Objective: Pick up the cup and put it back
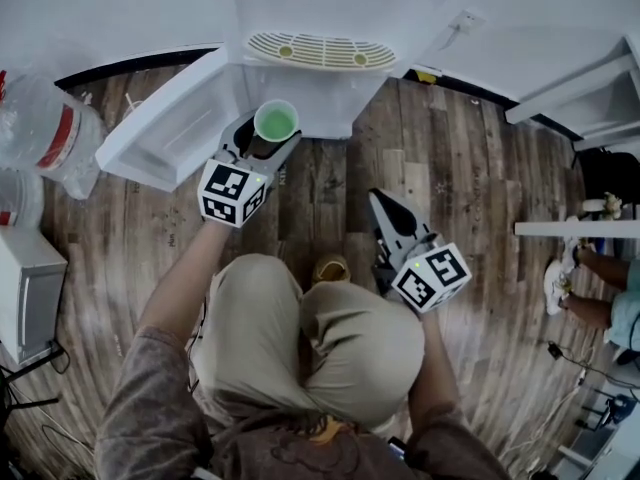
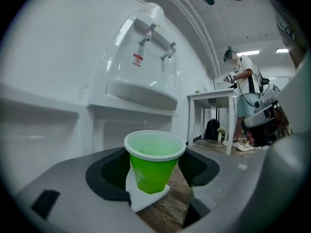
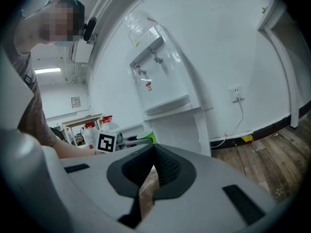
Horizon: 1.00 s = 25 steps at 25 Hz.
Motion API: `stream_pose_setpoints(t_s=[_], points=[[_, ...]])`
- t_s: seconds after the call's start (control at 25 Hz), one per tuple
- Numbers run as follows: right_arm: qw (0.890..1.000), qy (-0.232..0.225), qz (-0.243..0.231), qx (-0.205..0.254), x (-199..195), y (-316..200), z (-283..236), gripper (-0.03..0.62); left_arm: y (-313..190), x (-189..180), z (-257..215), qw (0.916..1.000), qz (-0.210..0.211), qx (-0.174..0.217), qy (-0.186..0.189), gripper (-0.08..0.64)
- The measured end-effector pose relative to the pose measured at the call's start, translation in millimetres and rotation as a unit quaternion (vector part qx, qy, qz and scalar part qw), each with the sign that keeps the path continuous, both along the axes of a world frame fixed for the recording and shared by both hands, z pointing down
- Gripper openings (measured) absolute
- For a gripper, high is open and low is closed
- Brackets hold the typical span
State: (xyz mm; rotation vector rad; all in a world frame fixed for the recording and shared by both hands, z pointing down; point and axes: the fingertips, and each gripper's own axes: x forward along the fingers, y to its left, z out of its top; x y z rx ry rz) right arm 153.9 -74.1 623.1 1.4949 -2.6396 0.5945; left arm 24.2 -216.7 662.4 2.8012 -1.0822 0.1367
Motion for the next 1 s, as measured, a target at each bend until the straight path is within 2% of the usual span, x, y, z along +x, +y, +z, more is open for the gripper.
stream_pose_setpoints(t_s=[0.6, 1.0], points=[[1.000, -0.017, -0.018, -0.014, 5, -3, 7, 0.002, -74, 46, 76, 0.9996, -0.027, -0.011, 0.001, 0.305], [0.999, -0.024, -0.027, -0.023, 8, -3, 12, 0.002, -122, 58, 135, 0.9966, -0.068, -0.045, -0.010, 0.305]])
